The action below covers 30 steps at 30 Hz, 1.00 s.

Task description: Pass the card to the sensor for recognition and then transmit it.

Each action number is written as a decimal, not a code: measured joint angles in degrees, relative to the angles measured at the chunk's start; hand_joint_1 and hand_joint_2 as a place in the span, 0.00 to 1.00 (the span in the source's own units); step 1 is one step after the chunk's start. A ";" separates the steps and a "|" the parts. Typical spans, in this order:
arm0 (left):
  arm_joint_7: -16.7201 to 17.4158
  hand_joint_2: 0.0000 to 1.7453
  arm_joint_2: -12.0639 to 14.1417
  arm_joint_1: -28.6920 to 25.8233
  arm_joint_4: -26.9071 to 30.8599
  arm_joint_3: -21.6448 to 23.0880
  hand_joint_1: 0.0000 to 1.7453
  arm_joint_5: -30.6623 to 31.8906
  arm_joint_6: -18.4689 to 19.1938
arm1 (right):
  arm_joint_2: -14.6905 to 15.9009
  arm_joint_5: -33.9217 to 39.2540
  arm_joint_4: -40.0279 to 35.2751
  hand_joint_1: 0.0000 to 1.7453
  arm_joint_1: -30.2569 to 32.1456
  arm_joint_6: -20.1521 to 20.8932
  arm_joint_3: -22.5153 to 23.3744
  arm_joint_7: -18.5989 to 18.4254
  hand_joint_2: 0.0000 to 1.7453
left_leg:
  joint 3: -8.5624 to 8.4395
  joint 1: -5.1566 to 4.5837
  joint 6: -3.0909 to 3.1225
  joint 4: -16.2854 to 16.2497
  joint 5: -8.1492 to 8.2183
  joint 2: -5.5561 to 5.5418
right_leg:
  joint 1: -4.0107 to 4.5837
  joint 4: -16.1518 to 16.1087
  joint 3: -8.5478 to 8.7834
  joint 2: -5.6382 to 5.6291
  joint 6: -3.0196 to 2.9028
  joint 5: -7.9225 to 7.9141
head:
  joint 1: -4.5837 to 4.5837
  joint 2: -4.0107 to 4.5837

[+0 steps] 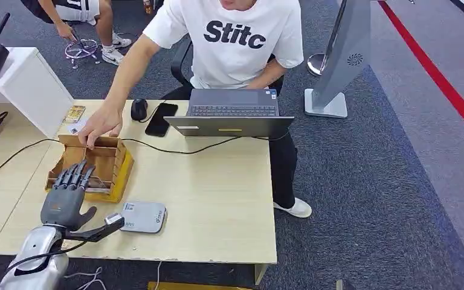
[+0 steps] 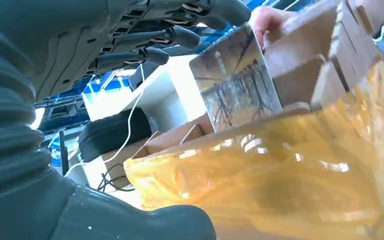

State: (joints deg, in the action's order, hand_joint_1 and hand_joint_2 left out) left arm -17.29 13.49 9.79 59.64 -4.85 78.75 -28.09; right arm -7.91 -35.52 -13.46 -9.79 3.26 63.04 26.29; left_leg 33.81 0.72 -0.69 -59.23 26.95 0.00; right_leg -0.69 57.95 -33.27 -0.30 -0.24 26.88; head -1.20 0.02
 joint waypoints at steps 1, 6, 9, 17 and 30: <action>-0.07 1.00 0.11 0.10 0.46 -0.02 0.00 -0.24 0.09 | 0.00 -0.02 0.00 0.00 0.00 0.00 0.00 -0.02 1.00 | 0.00 0.00 0.00 0.00 0.00 0.00 | 0.00 0.00 0.00 0.00 0.00 0.00 | 0.00 0.00; -0.18 1.00 0.48 0.50 2.06 -0.02 0.00 -0.57 0.22 | 0.00 -0.06 0.00 0.00 -0.09 0.00 -0.02 -0.04 1.00 | 0.00 0.00 0.00 0.00 0.00 0.00 | 0.00 0.00 0.00 0.00 0.00 0.00 | 0.00 0.00; -0.41 1.00 0.50 0.56 2.52 -0.02 0.00 -0.61 0.24 | 0.00 -0.07 0.00 0.00 -0.11 0.00 -0.02 -0.04 1.00 | 0.00 0.00 0.00 0.00 0.00 0.00 | 0.00 0.00 0.00 0.00 0.00 0.00 | 0.00 0.00; -0.81 1.00 0.50 0.58 3.19 -0.04 0.00 -0.70 0.61 | 0.00 -0.07 0.00 0.00 -0.12 0.00 -0.02 -0.07 1.00 | 0.00 0.00 0.00 0.00 0.00 0.00 | 0.00 0.00 0.00 0.00 0.00 0.00 | 0.00 0.00; -0.90 1.00 0.55 1.20 2.89 -0.04 0.00 -0.44 1.18 | 0.00 -0.20 0.00 0.00 -0.13 0.07 -0.04 -0.15 1.00 | 0.01 0.00 0.00 0.00 0.00 0.00 | 0.00 0.00 0.00 0.01 0.00 0.00 | 0.00 0.00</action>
State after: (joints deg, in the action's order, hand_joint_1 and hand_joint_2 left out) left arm -18.19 14.03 10.99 62.53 -4.90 78.31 -26.91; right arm -7.91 -35.71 -13.46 -9.92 3.32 62.99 26.14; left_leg 33.81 0.72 -0.69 -59.23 26.95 0.00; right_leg -0.69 57.95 -33.27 -0.29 -0.23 26.89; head -1.20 0.02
